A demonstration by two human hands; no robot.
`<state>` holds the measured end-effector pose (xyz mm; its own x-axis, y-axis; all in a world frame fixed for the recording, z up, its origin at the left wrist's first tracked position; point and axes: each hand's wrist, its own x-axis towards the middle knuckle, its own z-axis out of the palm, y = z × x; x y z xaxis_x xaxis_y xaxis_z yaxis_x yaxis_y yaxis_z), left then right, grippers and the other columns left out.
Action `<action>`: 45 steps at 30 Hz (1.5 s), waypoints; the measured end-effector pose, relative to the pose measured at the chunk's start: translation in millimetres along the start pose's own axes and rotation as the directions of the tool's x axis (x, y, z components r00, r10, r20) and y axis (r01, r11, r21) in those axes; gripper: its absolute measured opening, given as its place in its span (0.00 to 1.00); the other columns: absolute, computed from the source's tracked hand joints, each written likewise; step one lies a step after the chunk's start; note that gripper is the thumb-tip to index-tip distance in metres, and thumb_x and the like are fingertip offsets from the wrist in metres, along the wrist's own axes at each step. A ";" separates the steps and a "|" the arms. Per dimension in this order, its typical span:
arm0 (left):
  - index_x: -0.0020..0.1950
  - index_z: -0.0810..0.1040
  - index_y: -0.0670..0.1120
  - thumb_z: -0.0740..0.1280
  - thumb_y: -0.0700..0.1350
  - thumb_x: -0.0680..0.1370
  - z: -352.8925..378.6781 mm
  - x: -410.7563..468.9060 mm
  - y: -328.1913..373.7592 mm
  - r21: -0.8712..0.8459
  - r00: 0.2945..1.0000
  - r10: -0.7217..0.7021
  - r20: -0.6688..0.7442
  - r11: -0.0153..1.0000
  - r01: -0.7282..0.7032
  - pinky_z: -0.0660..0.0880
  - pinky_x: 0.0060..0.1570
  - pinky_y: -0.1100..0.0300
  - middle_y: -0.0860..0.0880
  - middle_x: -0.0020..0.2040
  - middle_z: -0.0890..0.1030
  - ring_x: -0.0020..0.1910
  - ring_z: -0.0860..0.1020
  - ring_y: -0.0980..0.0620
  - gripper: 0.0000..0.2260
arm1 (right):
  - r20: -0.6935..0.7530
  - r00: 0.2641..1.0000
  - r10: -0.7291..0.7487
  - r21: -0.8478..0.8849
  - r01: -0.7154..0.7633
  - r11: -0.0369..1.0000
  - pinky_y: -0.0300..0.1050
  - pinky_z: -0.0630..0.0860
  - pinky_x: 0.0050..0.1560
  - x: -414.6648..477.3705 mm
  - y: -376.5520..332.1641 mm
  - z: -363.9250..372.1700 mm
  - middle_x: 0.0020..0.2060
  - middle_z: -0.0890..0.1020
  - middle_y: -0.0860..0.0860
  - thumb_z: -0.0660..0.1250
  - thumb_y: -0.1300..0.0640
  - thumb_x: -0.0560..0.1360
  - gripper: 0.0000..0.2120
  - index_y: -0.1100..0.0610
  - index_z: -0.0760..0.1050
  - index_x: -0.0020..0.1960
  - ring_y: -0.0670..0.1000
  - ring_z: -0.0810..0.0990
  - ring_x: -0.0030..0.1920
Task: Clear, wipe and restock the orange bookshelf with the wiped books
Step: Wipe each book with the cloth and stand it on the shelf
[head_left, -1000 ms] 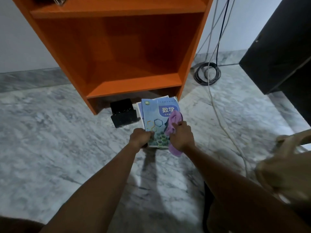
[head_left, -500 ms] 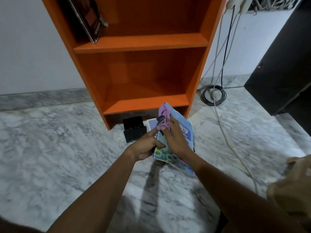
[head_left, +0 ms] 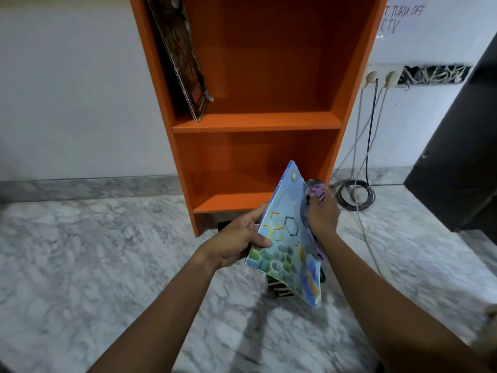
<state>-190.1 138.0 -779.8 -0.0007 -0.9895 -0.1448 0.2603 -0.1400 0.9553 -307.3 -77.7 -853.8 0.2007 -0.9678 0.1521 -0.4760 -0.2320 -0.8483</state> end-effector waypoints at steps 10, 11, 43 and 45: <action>0.79 0.62 0.56 0.62 0.24 0.77 21.5 8.9 11.1 0.052 0.999 0.005 0.031 0.999 -0.007 0.82 0.52 0.52 0.45 0.70 0.78 0.63 0.80 0.41 0.38 | -0.217 0.913 0.346 0.030 -0.348 0.937 0.56 0.64 0.67 -1.7 -25.4 -49.8 0.71 0.69 0.64 0.56 0.50 0.85 0.20 0.62 0.73 0.68 0.66 0.65 0.71; 0.79 0.62 0.56 0.62 0.23 0.77 25.1 11.1 12.1 0.050 1.000 0.012 0.026 0.999 -0.014 0.82 0.50 0.53 0.45 0.71 0.77 0.62 0.80 0.42 0.38 | -0.230 0.941 0.247 0.031 -0.247 0.969 0.56 0.66 0.66 -6.2 -32.0 -48.6 0.68 0.72 0.64 0.57 0.50 0.84 0.19 0.62 0.76 0.65 0.66 0.67 0.69; 0.74 0.70 0.56 0.60 0.27 0.79 -15.6 0.8 46.1 -0.087 0.924 0.181 -0.337 0.971 -0.222 0.83 0.48 0.48 0.44 0.62 0.83 0.58 0.84 0.42 0.30 | 0.625 0.757 -0.191 0.713 -0.454 0.534 0.55 0.80 0.62 -43.1 -63.4 -75.9 0.61 0.84 0.58 0.85 0.49 0.62 0.39 0.60 0.77 0.69 0.58 0.84 0.60; 0.75 0.69 0.55 0.62 0.28 0.80 -17.3 1.3 47.9 0.118 0.883 0.159 -0.441 0.986 -0.119 0.82 0.43 0.53 0.45 0.63 0.83 0.52 0.85 0.48 0.30 | 0.541 0.821 -0.183 0.705 -0.325 0.630 0.62 0.79 0.64 -39.9 -64.1 -73.3 0.63 0.83 0.59 0.80 0.54 0.70 0.30 0.59 0.77 0.69 0.61 0.83 0.63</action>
<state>-161.0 130.6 -738.6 0.4665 -0.8800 -0.0898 0.1431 -0.0251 0.9894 -347.6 -31.4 -768.3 0.7153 -0.6988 0.0056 0.2390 0.2370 -0.9416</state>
